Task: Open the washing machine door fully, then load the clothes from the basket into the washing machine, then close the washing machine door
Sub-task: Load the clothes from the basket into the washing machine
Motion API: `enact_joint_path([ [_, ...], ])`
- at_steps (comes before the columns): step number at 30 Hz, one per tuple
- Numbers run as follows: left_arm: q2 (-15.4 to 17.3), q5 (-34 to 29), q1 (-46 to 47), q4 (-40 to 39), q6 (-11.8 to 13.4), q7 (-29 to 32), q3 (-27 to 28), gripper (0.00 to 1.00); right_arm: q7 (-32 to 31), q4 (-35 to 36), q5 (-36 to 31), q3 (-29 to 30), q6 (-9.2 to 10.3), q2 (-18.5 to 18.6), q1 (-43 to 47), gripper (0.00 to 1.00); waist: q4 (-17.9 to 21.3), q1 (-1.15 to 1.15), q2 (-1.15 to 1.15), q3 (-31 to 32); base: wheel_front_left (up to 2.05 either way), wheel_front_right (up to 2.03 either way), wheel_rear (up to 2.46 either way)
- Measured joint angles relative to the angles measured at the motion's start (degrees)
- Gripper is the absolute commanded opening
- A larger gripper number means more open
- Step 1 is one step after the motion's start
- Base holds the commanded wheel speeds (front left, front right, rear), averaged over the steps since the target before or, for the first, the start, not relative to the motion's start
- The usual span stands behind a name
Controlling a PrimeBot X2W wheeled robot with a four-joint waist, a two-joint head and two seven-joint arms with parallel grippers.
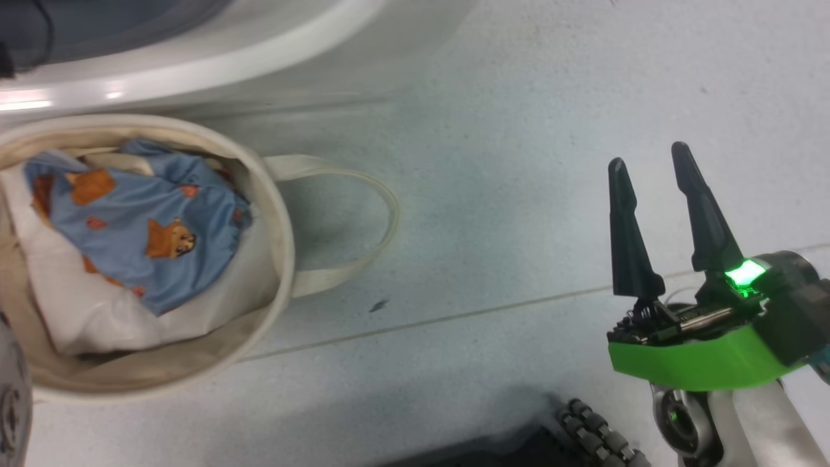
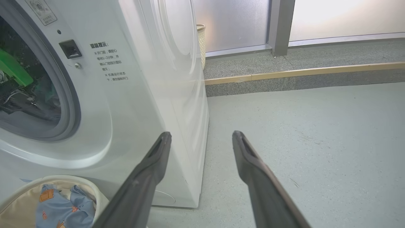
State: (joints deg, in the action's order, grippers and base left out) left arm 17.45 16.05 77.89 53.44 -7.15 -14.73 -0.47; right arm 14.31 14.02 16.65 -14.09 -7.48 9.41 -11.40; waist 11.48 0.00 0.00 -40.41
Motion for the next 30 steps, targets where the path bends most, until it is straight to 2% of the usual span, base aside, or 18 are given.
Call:
enact_joint_path([
  [7,-0.42,0.62,1.06,-6.57,0.0,-0.01,4.64,0.0,0.0,0.46,-0.02,0.36,0.0,-0.48,0.05,1.0,1.29,0.0,0.0,-1.25,0.03,0.03,0.03],
  [11,-0.45,0.68,0.68,-3.01,0.0,-0.08,5.32,0.0,0.0,0.38,-0.58,0.11,0.0,-0.96,0.06,1.0,1.29,-0.01,0.0,-0.92,0.06,0.06,0.06],
  [12,-0.31,0.6,0.6,-0.81,0.0,-0.08,5.35,1.0,0.0,0.25,-0.59,-0.02,0.0,-1.12,0.06,1.0,1.3,0.0,0.0,-0.78,0.07,0.07,0.07],
  [16,0.35,-1.71,0.08,8.79,0.0,0.08,3.04,1.0,0.0,-0.23,-1.16,-0.15,0.0,-1.59,0.15,1.0,1.33,-0.01,0.0,0.01,0.04,0.04,0.04],
  [22,0.15,-2.66,2.3,16.89,0.0,2.99,0.15,1.0,0.0,-0.59,-1.36,-0.45,0.0,-1.62,0.16,1.0,1.33,0.0,0.0,0.98,0.0,0.0,0.0],
  [30,0.04,-2.94,4.69,20.81,0.1,7.59,-1.35,1.0,0.0,-1.67,-1.16,-1.35,0.0,-1.66,0.08,1.0,1.67,0.0,0.0,2.7,0.0,0.0,0.0],
])
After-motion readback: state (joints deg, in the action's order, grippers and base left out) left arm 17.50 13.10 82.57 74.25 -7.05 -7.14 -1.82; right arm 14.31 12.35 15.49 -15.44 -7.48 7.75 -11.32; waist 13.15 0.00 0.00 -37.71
